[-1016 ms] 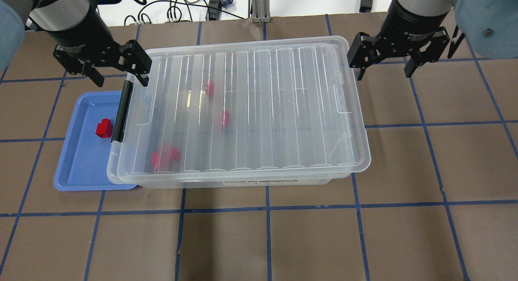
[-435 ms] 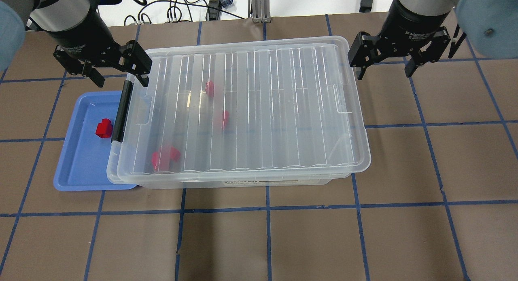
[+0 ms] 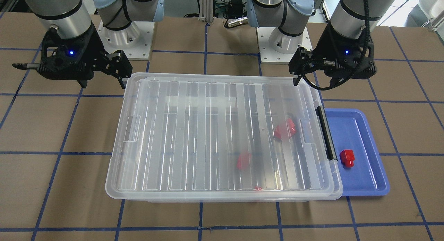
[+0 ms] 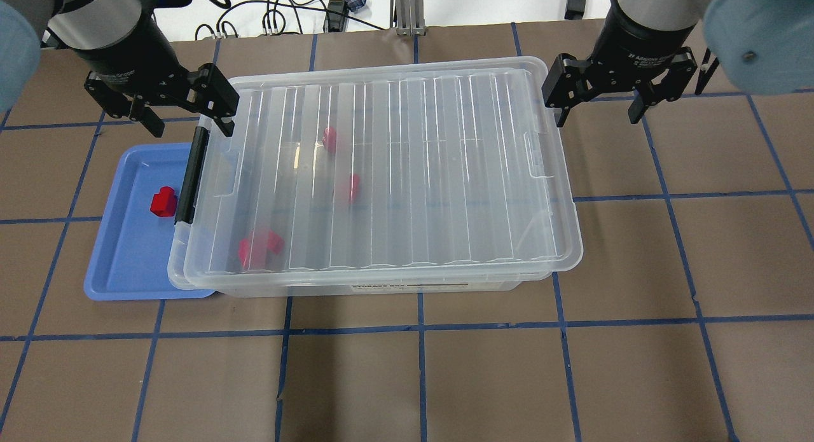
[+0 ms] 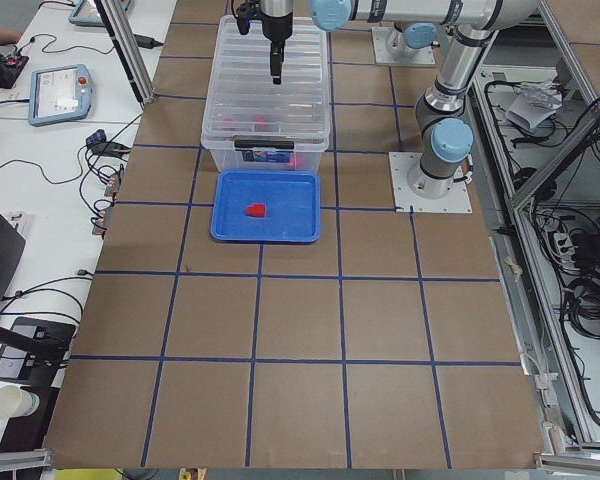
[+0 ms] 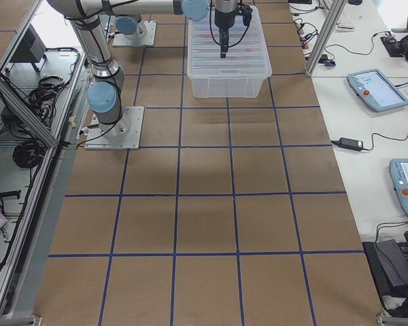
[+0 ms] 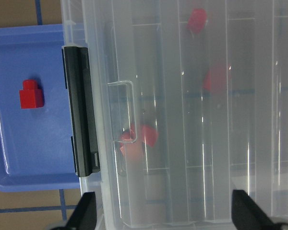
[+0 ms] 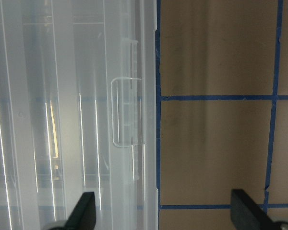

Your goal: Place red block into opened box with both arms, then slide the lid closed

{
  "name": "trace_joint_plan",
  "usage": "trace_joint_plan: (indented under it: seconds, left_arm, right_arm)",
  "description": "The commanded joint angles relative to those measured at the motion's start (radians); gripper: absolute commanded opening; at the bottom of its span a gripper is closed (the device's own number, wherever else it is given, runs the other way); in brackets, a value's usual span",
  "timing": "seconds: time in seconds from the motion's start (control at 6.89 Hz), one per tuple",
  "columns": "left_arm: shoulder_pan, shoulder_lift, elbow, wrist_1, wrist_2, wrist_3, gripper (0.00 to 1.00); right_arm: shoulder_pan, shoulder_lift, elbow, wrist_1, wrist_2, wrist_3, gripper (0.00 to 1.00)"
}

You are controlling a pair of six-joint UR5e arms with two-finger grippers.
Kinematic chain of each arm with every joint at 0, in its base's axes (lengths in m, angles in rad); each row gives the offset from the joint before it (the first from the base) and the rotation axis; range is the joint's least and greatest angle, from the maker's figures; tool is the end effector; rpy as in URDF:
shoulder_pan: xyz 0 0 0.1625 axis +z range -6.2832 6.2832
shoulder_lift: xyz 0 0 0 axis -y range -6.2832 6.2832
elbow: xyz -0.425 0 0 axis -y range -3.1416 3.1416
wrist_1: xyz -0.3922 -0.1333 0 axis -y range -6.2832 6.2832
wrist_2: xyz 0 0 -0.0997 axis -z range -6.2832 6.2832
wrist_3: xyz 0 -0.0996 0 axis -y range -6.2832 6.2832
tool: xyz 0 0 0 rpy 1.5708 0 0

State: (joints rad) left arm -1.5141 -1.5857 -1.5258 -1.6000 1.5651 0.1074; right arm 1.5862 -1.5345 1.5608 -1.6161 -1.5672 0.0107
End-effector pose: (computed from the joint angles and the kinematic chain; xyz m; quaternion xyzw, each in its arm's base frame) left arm -0.1054 -0.5049 0.4997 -0.0254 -0.9997 0.0007 0.0028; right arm 0.1415 -0.5069 0.4792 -0.0024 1.0000 -0.0095 0.0019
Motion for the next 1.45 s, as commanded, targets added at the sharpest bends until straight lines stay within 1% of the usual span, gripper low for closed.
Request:
trace_joint_plan:
  seconds: [0.0, 0.15, 0.29, 0.44, 0.58, 0.73, 0.87, 1.02, 1.16, 1.31]
  left_arm:
    - [0.0, 0.003, -0.002, -0.002, 0.001, 0.001, 1.0]
    - [0.0, 0.0, 0.003, 0.0, -0.002, -0.002, 1.0]
    - [-0.001, -0.005, 0.004, 0.0, 0.004, -0.008, 1.0]
    - [0.0, 0.004, 0.0, 0.0, 0.015, 0.003, 1.0]
    - [0.0, -0.003, 0.013, 0.0, 0.016, -0.003, 1.0]
    - [0.0, 0.006, 0.006, -0.002, 0.045, -0.002, 1.0]
    - [0.0, -0.014, 0.019, 0.002, 0.108, 0.0, 1.0]
    - [-0.008, -0.016, 0.018, 0.002, 0.102, -0.005, 1.0]
    - [0.0, -0.004, 0.013, 0.002, 0.078, -0.005, 1.0]
    - [0.0, -0.013, 0.016, 0.002, 0.035, -0.006, 1.0]
  right_arm:
    - [0.0, 0.045, 0.107, -0.164, -0.014, -0.015, 1.0]
    - [0.0, 0.056, 0.175, -0.238, -0.014, -0.015, 1.0]
    - [0.0, 0.083, 0.192, -0.295, -0.033, -0.029, 1.0]
    - [0.0, 0.121, 0.194, -0.298, -0.068, -0.026, 1.0]
    - [0.0, 0.129, 0.189, -0.3, -0.066, -0.024, 1.0]
    - [-0.003, 0.138, 0.183, -0.295, -0.068, -0.034, 1.0]
    - [-0.003, 0.14, 0.179, -0.295, -0.089, -0.044, 1.0]
    - [-0.008, 0.142, 0.173, -0.289, -0.168, -0.073, 1.0]
    - [-0.014, 0.145, 0.173, -0.286, -0.222, -0.09, 1.0]
    - [-0.04, 0.145, 0.171, -0.278, -0.235, -0.093, 1.0]
